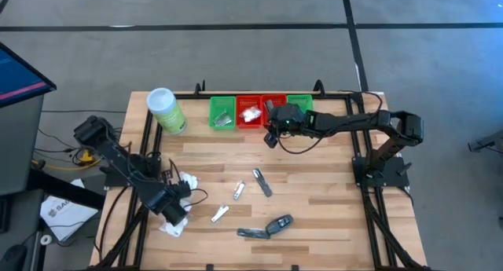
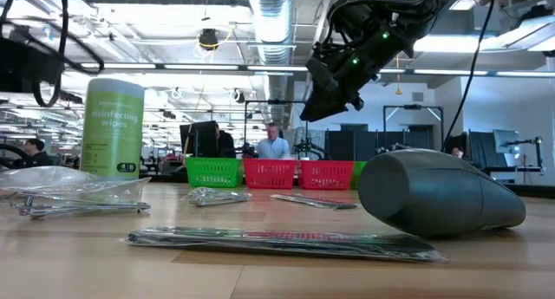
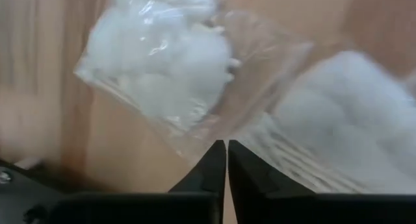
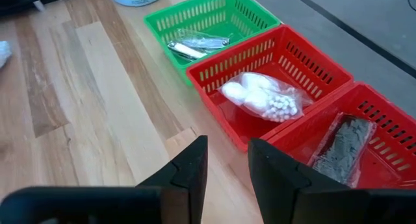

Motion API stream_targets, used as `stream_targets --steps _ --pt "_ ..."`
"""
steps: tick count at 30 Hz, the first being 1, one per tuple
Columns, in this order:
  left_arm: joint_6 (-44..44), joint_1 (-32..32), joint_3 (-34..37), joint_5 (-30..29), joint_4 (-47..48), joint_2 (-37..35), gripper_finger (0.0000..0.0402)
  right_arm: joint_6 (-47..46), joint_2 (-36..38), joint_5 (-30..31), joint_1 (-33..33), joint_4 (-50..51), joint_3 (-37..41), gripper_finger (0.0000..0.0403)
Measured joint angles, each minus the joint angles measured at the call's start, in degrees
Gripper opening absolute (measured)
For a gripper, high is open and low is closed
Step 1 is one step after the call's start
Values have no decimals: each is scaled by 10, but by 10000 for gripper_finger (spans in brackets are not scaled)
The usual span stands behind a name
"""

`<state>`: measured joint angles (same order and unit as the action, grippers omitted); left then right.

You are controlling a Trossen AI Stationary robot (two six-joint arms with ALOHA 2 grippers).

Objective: Pick & Place Travel size toiletries
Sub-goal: Put the white cotton pack into the left red bin

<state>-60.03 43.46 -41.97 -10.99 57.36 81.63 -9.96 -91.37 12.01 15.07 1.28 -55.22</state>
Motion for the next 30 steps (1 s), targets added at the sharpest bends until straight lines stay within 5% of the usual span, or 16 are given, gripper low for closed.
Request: stream_targets --steps 14,30 --pt "27 0 10 24 -12 -48 102 0 0 0 0 0 0 102" --pt "26 1 62 24 -21 -48 104 0 0 0 -1 0 0 102"
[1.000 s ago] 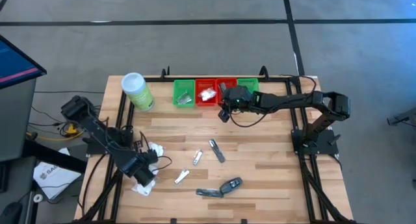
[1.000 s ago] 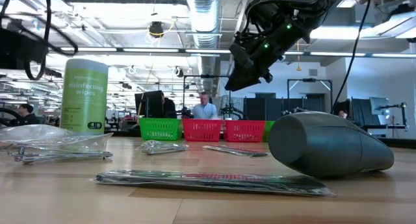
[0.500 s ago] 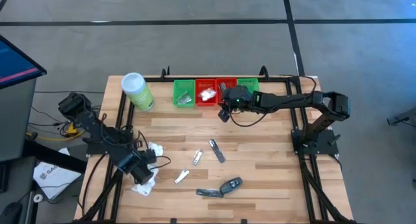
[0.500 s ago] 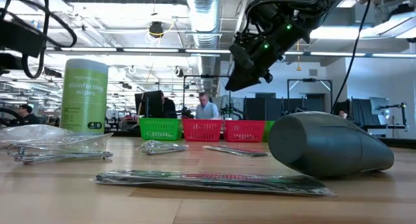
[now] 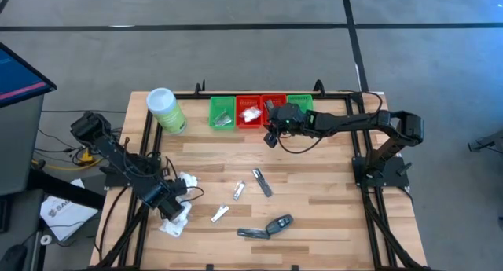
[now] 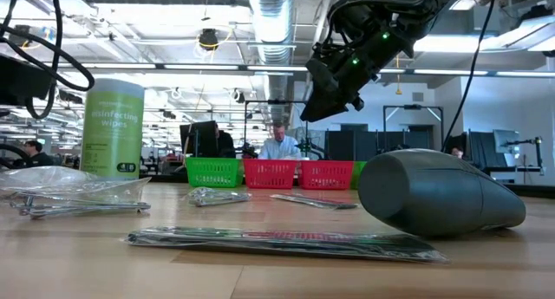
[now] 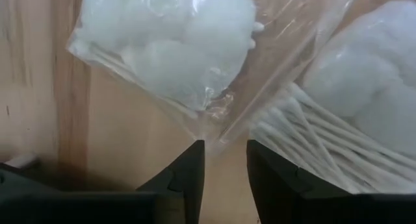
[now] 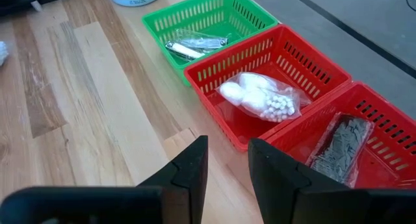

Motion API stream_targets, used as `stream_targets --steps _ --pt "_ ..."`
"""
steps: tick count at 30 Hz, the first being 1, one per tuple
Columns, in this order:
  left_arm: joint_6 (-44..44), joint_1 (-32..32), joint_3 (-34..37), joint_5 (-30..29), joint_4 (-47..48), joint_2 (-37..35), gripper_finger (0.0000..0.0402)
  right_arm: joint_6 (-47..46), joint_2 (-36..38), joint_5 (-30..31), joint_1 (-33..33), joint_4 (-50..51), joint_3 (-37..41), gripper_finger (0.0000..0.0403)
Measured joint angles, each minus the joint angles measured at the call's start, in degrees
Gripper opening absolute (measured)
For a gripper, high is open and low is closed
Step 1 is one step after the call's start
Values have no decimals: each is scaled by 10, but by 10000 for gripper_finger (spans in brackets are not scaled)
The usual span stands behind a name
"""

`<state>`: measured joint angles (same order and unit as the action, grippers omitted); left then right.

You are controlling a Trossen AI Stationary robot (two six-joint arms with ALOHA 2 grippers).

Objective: Pick & Place Travel size toiletries
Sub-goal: Put the white cotton pack into the left red bin

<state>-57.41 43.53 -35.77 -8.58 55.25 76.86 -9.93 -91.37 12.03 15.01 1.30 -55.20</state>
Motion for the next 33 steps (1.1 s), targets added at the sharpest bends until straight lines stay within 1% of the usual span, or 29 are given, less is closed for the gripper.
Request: stream_targets --steps 20,27,33 --pt "-5 0 0 -3 2 0 104 0 0 0 0 0 0 102" --pt "-5 0 0 -38 4 0 104 0 0 0 0 0 0 102" --pt "-14 0 15 -25 0 0 104 0 0 0 0 0 0 102"
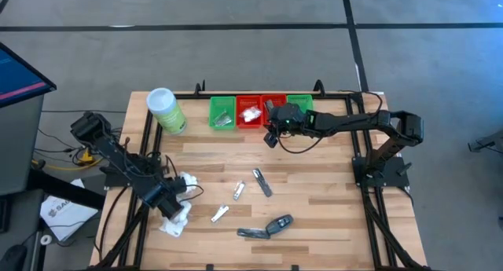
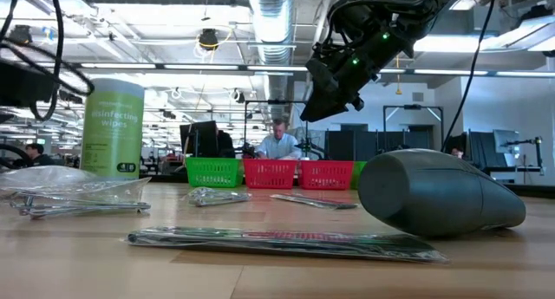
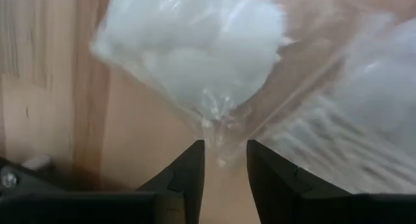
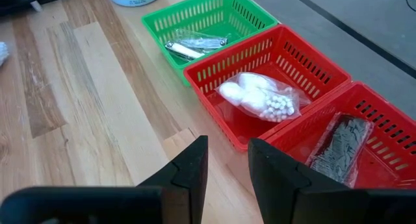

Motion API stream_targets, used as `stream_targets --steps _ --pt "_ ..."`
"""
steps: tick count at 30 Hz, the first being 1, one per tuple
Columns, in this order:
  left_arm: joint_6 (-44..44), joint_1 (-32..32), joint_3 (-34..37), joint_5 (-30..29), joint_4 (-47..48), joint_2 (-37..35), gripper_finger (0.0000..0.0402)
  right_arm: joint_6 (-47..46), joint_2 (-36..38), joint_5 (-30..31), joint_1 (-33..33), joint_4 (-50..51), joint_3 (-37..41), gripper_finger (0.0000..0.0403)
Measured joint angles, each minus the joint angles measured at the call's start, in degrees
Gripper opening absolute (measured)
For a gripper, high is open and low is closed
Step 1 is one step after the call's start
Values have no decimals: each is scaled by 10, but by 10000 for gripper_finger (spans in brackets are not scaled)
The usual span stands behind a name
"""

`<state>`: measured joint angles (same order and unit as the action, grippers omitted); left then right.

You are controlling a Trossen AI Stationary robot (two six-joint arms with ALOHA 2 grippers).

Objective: Pick & Place Travel size toiletries
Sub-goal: Put the white cotton pack into the left red bin

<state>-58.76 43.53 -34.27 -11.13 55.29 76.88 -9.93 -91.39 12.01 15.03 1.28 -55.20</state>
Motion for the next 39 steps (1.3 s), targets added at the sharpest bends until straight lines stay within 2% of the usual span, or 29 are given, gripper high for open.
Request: stream_targets --steps 12,15,18,21,27,39 --pt "-15 0 38 -20 -27 -1 100 0 0 0 0 0 0 102" --pt "-15 0 43 -19 -35 -1 74 0 0 0 0 0 0 102" --pt "-15 1 48 -20 -47 -1 17 0 0 0 0 0 0 102" --pt "-15 0 50 -25 -50 -1 4 0 0 0 0 0 0 102" --pt "-10 0 32 -28 -43 2 0 -1 0 0 0 0 0 102" --pt "1 0 -49 -63 12 1 0 0 0 0 0 -2 0 102"
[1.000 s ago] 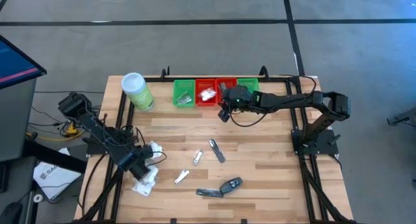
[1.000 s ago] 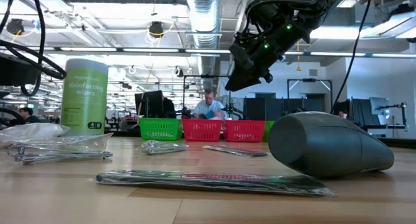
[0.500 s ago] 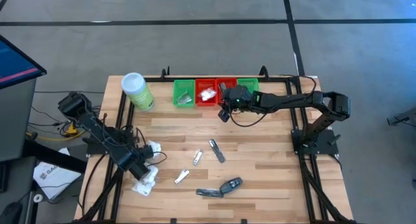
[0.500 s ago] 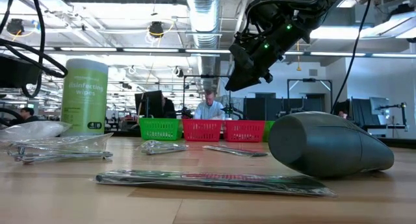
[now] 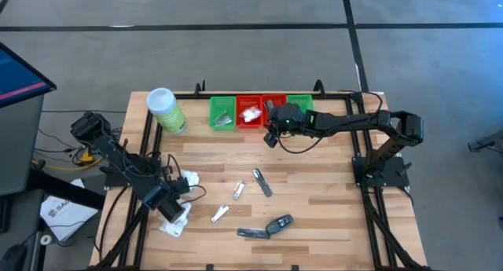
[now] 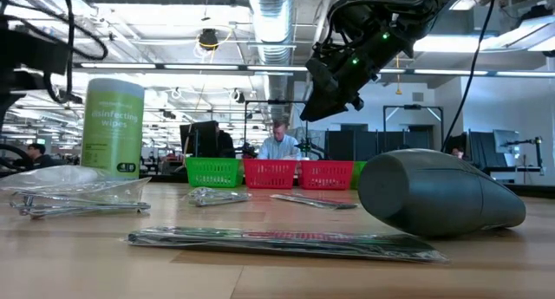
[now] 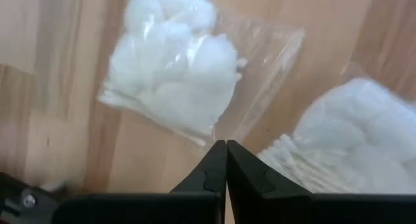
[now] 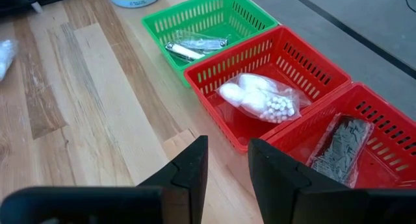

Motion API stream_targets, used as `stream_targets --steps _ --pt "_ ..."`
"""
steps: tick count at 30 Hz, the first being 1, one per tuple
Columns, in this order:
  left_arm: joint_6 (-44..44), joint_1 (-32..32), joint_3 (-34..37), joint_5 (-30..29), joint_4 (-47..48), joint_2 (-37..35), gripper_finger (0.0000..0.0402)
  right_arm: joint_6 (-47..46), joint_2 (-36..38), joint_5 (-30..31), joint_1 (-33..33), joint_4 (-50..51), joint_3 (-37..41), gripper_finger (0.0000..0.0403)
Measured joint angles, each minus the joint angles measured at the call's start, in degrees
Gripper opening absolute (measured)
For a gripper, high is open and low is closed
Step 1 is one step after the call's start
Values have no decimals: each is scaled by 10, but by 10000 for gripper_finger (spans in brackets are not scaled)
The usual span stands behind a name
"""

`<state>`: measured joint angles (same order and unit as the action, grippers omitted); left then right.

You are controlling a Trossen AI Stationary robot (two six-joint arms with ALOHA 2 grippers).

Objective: Pick & Place Travel size toiletries
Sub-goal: Put the white cotton pack into the left red bin

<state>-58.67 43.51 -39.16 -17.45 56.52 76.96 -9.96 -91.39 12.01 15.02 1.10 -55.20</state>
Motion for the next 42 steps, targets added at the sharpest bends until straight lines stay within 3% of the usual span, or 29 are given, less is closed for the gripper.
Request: stream_targets --steps 9,21,26,32,35,38,42 --pt "-49 -13 -1 27 11 0 18 0 0 0 0 0 0 102" --pt "-80 -36 47 43 -15 -1 163 1 0 -1 -9 -3 0 102" --pt "-81 -38 47 19 -22 -28 204 9 0 0 -8 -3 0 102" --pt "-120 -44 89 -3 -33 -106 213 9 0 0 -8 -3 0 102" --pt "-137 -52 130 8 -83 -137 210 9 0 0 -8 -3 0 102" --pt "-118 -62 151 -24 -158 -167 210 9 0 0 -8 -4 0 102" --pt "-120 -93 174 -32 -160 -179 211 9 0 0 -8 -9 0 102"
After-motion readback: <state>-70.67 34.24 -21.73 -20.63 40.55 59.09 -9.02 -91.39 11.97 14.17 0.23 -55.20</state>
